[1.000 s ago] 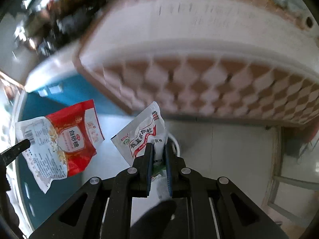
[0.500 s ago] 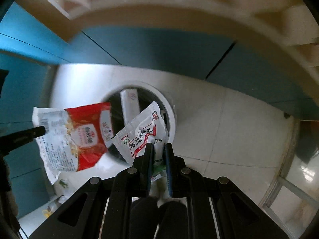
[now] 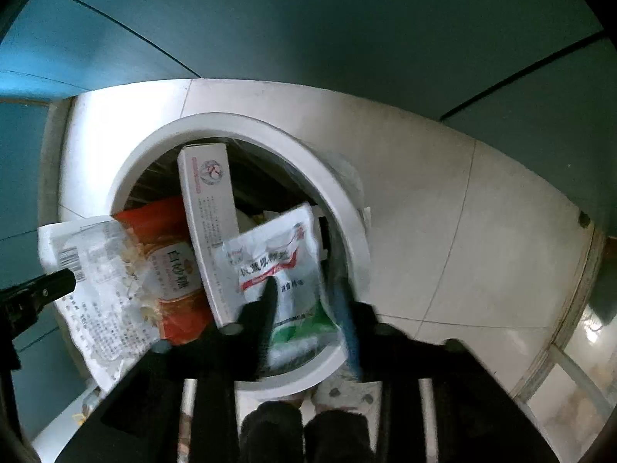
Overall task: Collect trash
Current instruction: 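Carry sugar bag and sachet down over the trash bin and open both tools, then raise both empty tools away from the trash bin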
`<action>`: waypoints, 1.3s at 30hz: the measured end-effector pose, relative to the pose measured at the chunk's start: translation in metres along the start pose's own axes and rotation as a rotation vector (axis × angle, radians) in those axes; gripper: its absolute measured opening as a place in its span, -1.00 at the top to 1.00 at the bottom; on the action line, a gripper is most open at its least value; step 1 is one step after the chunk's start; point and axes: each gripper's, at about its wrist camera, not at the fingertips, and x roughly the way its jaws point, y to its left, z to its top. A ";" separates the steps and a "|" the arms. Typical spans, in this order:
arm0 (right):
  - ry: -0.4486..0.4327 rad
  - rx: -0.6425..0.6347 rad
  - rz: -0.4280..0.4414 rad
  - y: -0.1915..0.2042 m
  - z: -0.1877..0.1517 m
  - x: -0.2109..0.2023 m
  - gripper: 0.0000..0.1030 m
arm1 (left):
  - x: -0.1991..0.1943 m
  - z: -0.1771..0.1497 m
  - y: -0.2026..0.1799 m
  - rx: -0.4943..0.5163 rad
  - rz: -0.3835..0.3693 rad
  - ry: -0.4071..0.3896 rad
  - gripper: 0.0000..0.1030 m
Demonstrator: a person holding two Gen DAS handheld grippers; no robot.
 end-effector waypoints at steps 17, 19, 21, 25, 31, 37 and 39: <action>-0.127 -0.083 0.030 0.001 -0.089 -0.194 -1.00 | -0.201 -0.137 -0.006 0.031 0.043 -0.247 -0.89; -0.147 -0.086 0.036 0.001 -0.109 -0.238 -1.00 | -0.236 -0.164 -0.006 0.032 0.036 -0.264 -0.89; -0.164 -0.095 0.049 0.000 -0.127 -0.274 -1.00 | -0.269 -0.186 -0.005 0.028 0.035 -0.284 -0.89; -0.229 -0.127 0.062 -0.001 -0.166 -0.365 -1.00 | -0.333 -0.220 -0.006 0.019 0.023 -0.345 -0.89; -0.321 -0.167 0.100 0.000 -0.213 -0.484 -1.00 | -0.422 -0.258 -0.004 0.036 -0.006 -0.468 -0.89; -0.391 -0.147 0.172 -0.003 -0.251 -0.575 -1.00 | -0.499 -0.280 0.001 0.130 -0.083 -0.559 -0.89; -0.409 -0.134 0.200 0.002 -0.262 -0.596 -1.00 | -0.523 -0.290 0.004 0.184 -0.120 -0.584 -0.89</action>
